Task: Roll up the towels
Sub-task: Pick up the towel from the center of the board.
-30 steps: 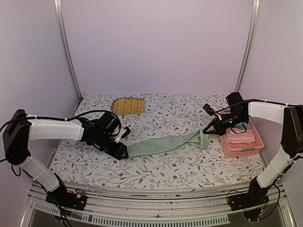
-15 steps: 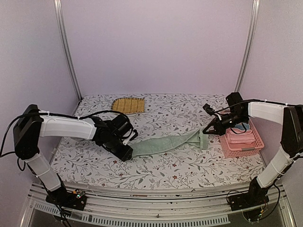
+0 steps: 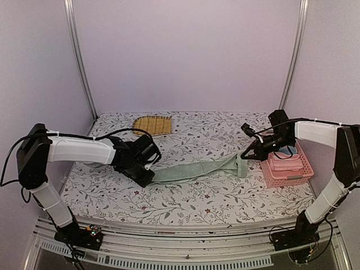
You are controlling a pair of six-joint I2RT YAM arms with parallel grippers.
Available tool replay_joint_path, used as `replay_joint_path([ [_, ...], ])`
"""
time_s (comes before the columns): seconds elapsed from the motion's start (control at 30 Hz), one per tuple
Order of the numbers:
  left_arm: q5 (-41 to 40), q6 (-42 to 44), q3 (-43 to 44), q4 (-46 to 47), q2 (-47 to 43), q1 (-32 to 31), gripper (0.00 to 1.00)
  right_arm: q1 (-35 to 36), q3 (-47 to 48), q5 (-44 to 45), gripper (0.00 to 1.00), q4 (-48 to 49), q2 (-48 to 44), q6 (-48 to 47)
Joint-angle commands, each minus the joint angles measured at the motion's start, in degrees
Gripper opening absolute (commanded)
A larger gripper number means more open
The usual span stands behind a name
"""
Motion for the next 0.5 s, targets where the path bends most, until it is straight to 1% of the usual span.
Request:
replay_joint_path([
  [0.0, 0.3, 0.9, 1.5, -0.6, -0.7, 0.9, 0.28, 0.2, -0.2, -1.1, 0.05, 0.6, 0.4, -0.4],
  [0.07, 0.1, 1.2, 1.7, -0.5, -0.3, 0.9, 0.25, 0.2, -0.2, -1.1, 0.05, 0.6, 0.3, -0.4],
  [0.13, -0.9, 1.4, 2.0, -0.5, 0.0, 1.0, 0.24, 0.2, -0.2, -1.0, 0.04, 0.7, 0.3, -0.3],
  [0.27, -1.7, 2.5, 3.1, -0.7, 0.1, 1.3, 0.28, 0.2, -0.1, -1.0, 0.04, 0.5, 0.4, -0.2],
  [0.3, -1.6, 3.0, 3.5, -0.8, 0.1, 1.5, 0.26, 0.2, -0.1, -1.0, 0.04, 0.6, 0.4, -0.3],
  [0.47, 1.5, 4.8, 4.8, -0.9, -0.5, 3.2, 0.12, 0.2, 0.4, -0.8, 0.04, 0.3, 0.6, -0.1],
])
